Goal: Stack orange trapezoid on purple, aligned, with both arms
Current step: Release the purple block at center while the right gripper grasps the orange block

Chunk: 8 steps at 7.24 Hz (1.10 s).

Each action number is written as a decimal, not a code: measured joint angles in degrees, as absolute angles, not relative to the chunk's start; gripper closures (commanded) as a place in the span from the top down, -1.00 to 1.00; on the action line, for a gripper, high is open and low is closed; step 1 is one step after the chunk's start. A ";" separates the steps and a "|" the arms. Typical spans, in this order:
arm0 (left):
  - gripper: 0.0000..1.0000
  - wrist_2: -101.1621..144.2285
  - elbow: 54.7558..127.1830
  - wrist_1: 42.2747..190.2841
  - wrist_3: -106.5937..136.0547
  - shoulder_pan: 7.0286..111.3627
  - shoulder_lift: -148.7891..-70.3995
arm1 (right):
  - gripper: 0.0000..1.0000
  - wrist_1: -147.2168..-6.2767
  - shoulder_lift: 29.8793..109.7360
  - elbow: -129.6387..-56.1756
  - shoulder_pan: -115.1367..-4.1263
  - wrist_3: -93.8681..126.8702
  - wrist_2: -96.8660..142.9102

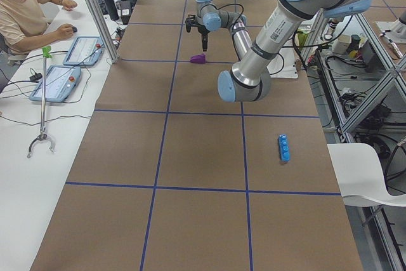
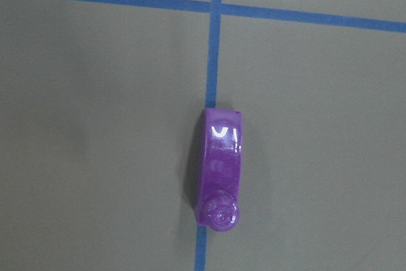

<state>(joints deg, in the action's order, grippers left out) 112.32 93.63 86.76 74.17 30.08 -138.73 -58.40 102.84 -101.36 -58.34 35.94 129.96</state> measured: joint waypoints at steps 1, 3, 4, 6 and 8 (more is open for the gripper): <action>1.00 112.30 93.64 86.75 74.16 30.07 -138.68 | 1.00 -57.57 102.36 -100.98 -56.49 36.09 129.09; 1.00 112.25 93.62 86.75 74.10 30.06 -138.58 | 1.00 -57.03 101.87 -100.17 -55.24 36.05 127.72; 1.00 112.24 93.61 86.75 74.10 30.06 -138.59 | 1.00 -56.98 101.46 -99.41 -54.83 36.01 126.86; 1.00 112.24 93.61 86.75 74.09 30.06 -138.60 | -0.51 -56.90 98.65 -96.21 -53.86 36.17 126.34; 1.00 112.18 93.65 86.75 74.09 30.06 -138.60 | -1.00 -56.81 98.24 -95.53 -53.50 35.73 126.44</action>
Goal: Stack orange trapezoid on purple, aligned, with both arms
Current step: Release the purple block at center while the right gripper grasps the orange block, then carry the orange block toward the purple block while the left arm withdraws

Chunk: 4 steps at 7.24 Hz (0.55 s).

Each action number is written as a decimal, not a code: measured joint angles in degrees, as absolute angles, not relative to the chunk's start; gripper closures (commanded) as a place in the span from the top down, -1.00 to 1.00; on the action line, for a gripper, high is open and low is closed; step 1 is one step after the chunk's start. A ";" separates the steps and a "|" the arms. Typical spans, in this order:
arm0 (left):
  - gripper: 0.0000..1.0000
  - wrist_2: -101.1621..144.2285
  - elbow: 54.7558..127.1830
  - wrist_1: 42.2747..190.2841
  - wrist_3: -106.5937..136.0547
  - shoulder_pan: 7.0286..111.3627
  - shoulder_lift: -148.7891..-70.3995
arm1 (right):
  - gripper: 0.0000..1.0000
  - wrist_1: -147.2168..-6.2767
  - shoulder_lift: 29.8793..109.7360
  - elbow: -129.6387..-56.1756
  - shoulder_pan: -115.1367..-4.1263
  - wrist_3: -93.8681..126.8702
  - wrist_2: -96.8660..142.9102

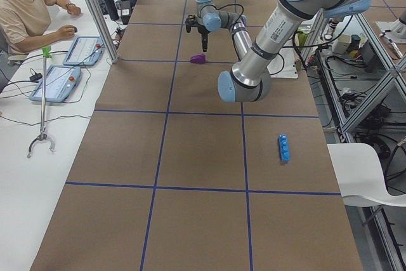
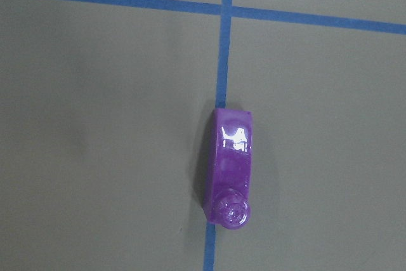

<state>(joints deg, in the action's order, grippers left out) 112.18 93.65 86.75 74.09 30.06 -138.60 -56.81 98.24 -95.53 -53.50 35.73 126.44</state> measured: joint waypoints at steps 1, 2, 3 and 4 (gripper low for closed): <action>1.00 112.14 93.66 86.75 74.09 30.00 -138.60 | -1.00 -56.75 98.51 -95.68 -53.49 35.52 126.38; 1.00 112.09 93.64 86.77 74.09 29.94 -138.60 | -1.00 -56.69 98.67 -95.82 -53.57 35.41 126.53; 1.00 112.07 93.63 86.78 74.09 29.93 -138.60 | -1.00 -56.93 98.89 -96.66 -54.11 35.33 127.25; 1.00 112.07 93.69 86.77 74.09 29.97 -138.54 | -1.00 -58.49 99.36 -99.32 -55.41 35.37 128.78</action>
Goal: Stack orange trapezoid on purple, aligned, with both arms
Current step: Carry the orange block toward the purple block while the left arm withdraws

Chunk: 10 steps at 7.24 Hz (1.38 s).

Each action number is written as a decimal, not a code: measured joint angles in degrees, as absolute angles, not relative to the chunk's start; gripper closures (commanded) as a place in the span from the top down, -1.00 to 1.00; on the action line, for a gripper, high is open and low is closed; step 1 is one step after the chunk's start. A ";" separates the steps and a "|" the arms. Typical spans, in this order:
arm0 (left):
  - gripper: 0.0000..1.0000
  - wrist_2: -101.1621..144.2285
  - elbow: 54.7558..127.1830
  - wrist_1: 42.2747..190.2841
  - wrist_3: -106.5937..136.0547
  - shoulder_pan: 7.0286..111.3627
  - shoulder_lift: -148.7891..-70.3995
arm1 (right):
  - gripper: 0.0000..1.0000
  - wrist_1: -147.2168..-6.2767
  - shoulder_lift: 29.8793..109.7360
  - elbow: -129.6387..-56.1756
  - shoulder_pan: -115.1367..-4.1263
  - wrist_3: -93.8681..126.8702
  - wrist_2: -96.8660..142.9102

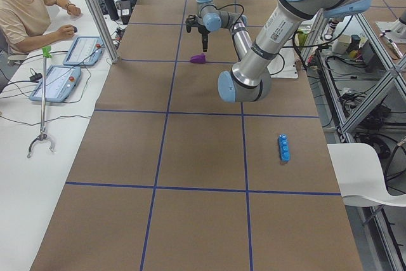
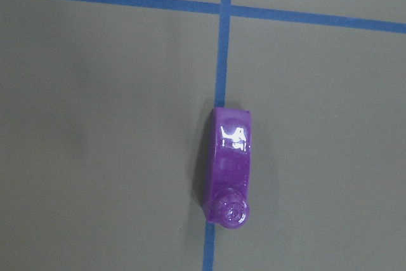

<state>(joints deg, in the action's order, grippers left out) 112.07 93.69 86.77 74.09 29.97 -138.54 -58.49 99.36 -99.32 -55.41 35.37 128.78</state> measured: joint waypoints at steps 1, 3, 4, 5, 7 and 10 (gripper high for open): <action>1.00 112.06 94.86 86.77 74.05 30.04 -137.26 | -1.00 -60.83 99.72 -102.45 -56.49 35.51 130.04; 1.00 112.06 104.81 87.17 71.94 30.38 -126.24 | -1.00 -64.45 97.65 -107.38 -56.91 38.59 130.47; 1.00 112.06 109.82 87.29 69.01 30.98 -120.06 | -1.00 -66.15 94.42 -108.76 -56.11 43.38 130.28; 1.00 112.17 112.98 87.34 65.67 31.94 -115.33 | -1.00 -67.11 90.39 -109.39 -53.88 50.01 129.43; 1.00 112.52 116.21 87.44 59.45 34.03 -108.76 | -1.00 -69.68 80.98 -109.73 -46.20 63.57 124.07; 1.00 112.47 117.02 87.53 57.13 34.76 -106.07 | -1.00 -92.89 57.16 -107.13 -33.38 71.11 113.14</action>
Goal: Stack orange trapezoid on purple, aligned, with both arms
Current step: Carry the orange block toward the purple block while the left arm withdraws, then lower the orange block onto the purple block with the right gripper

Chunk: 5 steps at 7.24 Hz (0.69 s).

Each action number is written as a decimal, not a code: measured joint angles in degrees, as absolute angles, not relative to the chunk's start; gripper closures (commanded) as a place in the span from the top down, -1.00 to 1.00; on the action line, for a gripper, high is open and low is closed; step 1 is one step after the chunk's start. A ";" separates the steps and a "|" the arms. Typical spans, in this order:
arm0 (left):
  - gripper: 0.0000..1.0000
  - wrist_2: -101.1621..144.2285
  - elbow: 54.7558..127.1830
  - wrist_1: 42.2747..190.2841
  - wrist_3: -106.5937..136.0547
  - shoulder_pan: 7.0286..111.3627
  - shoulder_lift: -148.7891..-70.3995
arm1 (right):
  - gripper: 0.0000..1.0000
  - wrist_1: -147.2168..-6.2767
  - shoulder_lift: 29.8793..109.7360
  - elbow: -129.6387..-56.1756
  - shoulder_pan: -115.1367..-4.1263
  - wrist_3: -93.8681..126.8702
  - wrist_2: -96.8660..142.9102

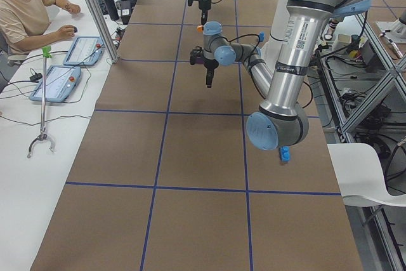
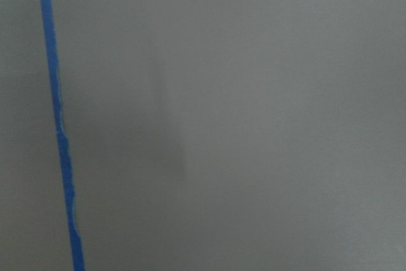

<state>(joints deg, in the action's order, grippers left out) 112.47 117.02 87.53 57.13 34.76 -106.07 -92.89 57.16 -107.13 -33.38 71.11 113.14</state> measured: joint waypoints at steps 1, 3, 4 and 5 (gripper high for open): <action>1.00 112.41 116.91 87.54 57.11 34.77 -105.91 | -1.00 -96.43 51.12 -103.57 -30.58 71.55 110.40; 1.00 112.32 116.58 87.54 57.24 34.70 -105.80 | -1.00 -98.13 44.55 -97.17 -28.54 72.75 108.61; 1.00 112.27 116.30 87.54 57.32 34.63 -105.80 | -1.00 -98.22 43.84 -95.81 -28.16 72.74 107.97; 1.00 112.25 116.01 87.54 57.39 34.59 -105.81 | -1.00 -98.30 43.54 -94.96 -27.97 71.97 107.07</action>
<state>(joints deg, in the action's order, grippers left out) 112.25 116.01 87.54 57.39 34.59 -105.81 -98.30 43.54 -94.96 -27.97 71.97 107.07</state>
